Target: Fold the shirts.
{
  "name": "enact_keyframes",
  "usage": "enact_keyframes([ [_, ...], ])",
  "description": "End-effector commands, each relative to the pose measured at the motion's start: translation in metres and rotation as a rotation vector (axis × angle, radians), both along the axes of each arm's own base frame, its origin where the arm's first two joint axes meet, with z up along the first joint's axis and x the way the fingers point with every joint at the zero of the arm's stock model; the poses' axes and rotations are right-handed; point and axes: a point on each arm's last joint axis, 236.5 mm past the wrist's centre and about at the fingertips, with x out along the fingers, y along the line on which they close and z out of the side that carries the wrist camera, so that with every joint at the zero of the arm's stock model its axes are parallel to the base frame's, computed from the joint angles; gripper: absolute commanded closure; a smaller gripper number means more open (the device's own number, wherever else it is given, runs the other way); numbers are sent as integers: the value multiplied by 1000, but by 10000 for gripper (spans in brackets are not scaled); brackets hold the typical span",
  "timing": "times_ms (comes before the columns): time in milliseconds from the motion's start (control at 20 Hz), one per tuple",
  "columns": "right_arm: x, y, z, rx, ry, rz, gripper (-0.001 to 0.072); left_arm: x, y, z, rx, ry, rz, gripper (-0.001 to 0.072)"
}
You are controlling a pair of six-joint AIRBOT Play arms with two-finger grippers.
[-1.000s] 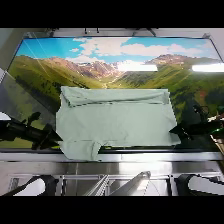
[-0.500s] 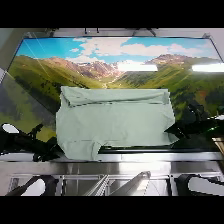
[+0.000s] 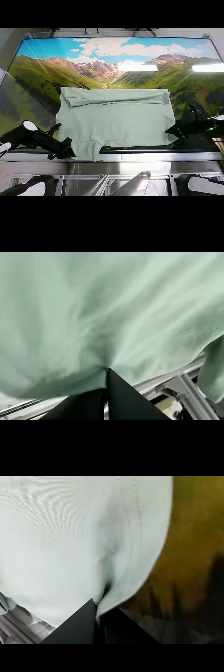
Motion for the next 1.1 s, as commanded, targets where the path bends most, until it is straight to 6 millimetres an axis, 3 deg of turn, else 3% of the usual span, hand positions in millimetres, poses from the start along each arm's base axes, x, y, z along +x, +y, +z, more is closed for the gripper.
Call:
enact_keyframes([
  [0, -6, 9, 9, 52, 17, 19, 690, -11, -2, -1, -25, 33, -55, 677],
  [200, -8, 3, 17, 77, 42, -26, 690, 18, 18, 13, -5, -119, 51, 677],
  [450, -6, -25, 31, 97, 41, -159, 690, 56, 62, 42, 19, -296, 335, 676],
  [550, -5, -26, 34, 105, 42, -177, 690, 64, 58, 49, -25, -330, 361, 677],
  [700, 4, -20, 45, 162, 21, -205, 690, 65, 31, 60, -162, -312, 323, 676],
  [750, 13, -17, 53, 197, -9, -225, 690, 74, 18, 74, -253, -337, 324, 677],
  [900, 61, -11, 103, 383, -212, -335, 690, 119, 0, 138, -474, -472, 346, 677],
  [1050, 90, -11, 124, 384, -301, -331, 690, 164, 6, 168, -455, -571, 313, 677],
])
